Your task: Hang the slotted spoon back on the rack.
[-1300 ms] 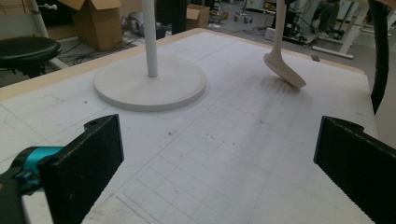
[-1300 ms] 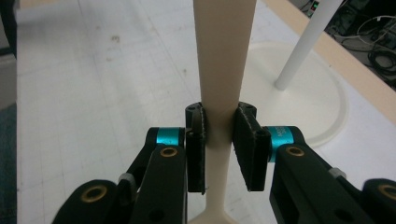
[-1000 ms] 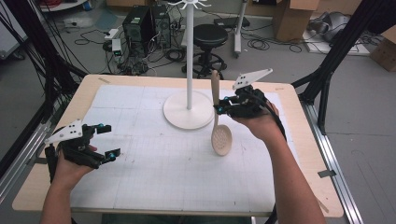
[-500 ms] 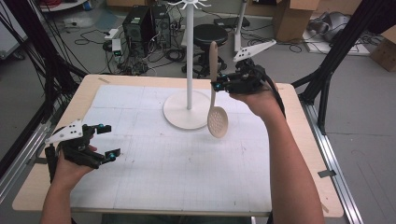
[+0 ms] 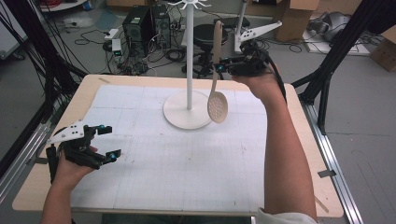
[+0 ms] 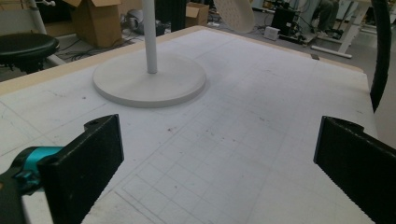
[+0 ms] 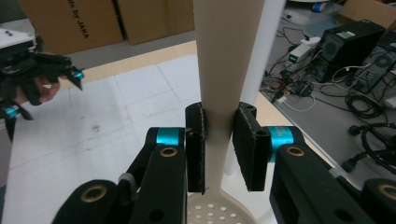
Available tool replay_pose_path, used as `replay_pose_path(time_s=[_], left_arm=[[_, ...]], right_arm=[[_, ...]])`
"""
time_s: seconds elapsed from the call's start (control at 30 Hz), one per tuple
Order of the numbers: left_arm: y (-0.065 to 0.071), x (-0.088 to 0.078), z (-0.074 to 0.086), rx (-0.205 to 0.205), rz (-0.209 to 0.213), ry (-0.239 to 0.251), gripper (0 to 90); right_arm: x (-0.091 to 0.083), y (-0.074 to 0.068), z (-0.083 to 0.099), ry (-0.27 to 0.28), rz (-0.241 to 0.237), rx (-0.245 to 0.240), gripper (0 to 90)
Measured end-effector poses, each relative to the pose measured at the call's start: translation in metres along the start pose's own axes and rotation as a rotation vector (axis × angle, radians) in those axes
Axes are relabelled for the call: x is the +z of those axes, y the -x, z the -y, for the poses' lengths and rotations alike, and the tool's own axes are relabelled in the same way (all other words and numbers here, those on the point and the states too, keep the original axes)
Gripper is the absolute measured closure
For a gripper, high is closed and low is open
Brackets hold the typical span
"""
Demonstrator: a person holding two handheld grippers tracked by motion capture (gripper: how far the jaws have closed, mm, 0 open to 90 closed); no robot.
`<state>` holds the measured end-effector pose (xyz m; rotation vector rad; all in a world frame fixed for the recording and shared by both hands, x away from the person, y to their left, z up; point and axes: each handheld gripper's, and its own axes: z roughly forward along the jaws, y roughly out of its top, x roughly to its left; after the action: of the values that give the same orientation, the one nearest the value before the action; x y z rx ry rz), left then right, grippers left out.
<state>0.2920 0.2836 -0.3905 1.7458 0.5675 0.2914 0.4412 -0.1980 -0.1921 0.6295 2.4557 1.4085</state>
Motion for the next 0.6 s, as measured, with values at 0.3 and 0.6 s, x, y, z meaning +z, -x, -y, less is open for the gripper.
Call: replay_pose_path(time_s=[0.3, 0.6], left_arm=[[-0.001, 0.0, 0.0, 0.003, 0.003, 0.002, 2.1], [0.0, -0.001, 0.0, 0.004, 0.003, 0.001, 2.1]], right_arm=[[0.001, 0.019, -0.02, -0.015, 0.055, 0.019, 75.4], [0.011, 0.035, -0.03, -0.048, 0.08, 0.075, 75.3]])
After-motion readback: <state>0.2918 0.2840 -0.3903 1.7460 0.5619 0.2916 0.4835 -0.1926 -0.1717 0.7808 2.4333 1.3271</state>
